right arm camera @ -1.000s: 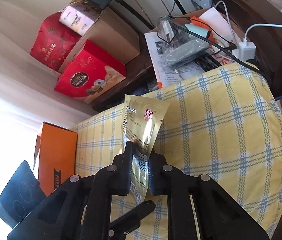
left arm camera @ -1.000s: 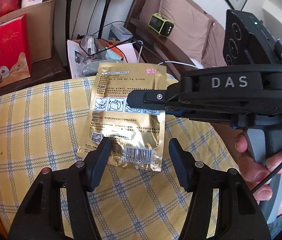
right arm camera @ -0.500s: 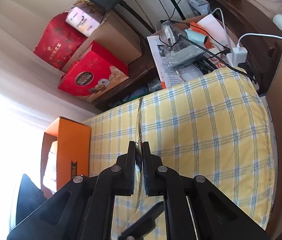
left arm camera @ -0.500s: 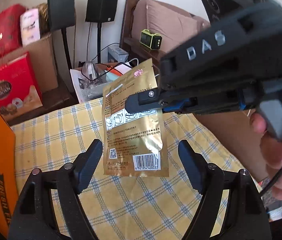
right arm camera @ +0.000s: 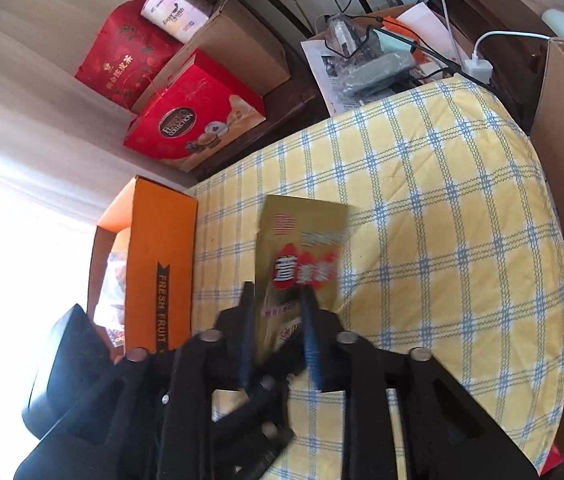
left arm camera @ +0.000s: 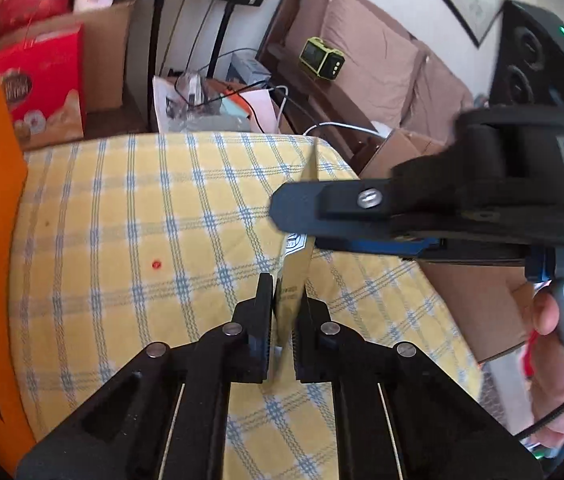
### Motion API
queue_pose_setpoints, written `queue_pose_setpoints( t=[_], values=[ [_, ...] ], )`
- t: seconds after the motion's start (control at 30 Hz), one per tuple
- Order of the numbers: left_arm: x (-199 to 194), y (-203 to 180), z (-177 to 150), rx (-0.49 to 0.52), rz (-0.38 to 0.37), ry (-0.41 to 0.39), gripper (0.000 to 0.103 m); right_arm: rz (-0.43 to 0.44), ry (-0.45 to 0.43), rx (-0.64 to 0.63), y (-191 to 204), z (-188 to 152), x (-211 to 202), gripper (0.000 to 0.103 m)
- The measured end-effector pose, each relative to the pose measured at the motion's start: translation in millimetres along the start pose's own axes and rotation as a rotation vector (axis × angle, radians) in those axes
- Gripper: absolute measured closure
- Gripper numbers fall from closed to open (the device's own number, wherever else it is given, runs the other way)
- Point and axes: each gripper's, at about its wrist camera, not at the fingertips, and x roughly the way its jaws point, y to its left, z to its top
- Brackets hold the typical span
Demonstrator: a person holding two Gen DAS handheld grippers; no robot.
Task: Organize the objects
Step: 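Carry the gold sachet pack with the left tool toward the cardboard box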
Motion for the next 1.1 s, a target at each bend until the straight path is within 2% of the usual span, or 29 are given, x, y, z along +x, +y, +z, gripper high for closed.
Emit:
queue_pose_setpoints(
  t=[0.17, 0.33, 0.43, 0.53, 0.6, 0.7, 0.83, 0.87, 0.97, 1.1],
  values=[
    [-10.4, 19.4, -4.3, -0.147, -0.130, -0.008, 0.097, -0.016, -0.082, -0.057, 9.6, -8.1, -18.9, 0.072],
    [-19.8, 36.7, -9.8, -0.278, -0.260, -0.038, 0.097, -0.046, -0.163, -0.031, -15.3, -24.1, -34.0, 0.065],
    [-23.3, 46.9, -10.5, -0.343, -0.344, -0.061, 0.097, 0.024, -0.176, 0.027, -37.3, -32.4, -35.6, 0.065],
    [-24.0, 54.6, -9.3, -0.381, -0.395, -0.078, 0.097, 0.101, -0.181, 0.079, -52.8, -37.1, -35.1, 0.061],
    [-22.8, 59.9, -9.2, -0.422, -0.441, -0.077, 0.097, 0.155, -0.185, 0.108, -59.7, -37.8, -34.9, 0.057],
    [-16.3, 67.5, -8.6, -0.485, -0.500, -0.071, 0.097, 0.239, -0.185, 0.144, -65.4, -37.4, -31.7, 0.056],
    [-14.1, 66.7, -5.7, -0.498, -0.505, -0.074, 0.097, 0.313, -0.175, 0.183, -65.3, -35.2, -23.3, 0.056],
    [-14.5, 67.3, -5.5, -0.501, -0.502, -0.073, 0.097, 0.325, -0.175, 0.191, -64.2, -34.2, -21.7, 0.058],
    [-18.2, 67.5, -3.7, -0.510, -0.500, -0.076, 0.097, 0.341, -0.178, 0.193, -58.4, -30.4, -23.7, 0.077],
    [-30.6, 64.9, 3.7, -0.513, -0.501, -0.091, 0.097, 0.318, -0.187, 0.160, -45.5, -23.3, -32.2, 0.085]
  ],
)
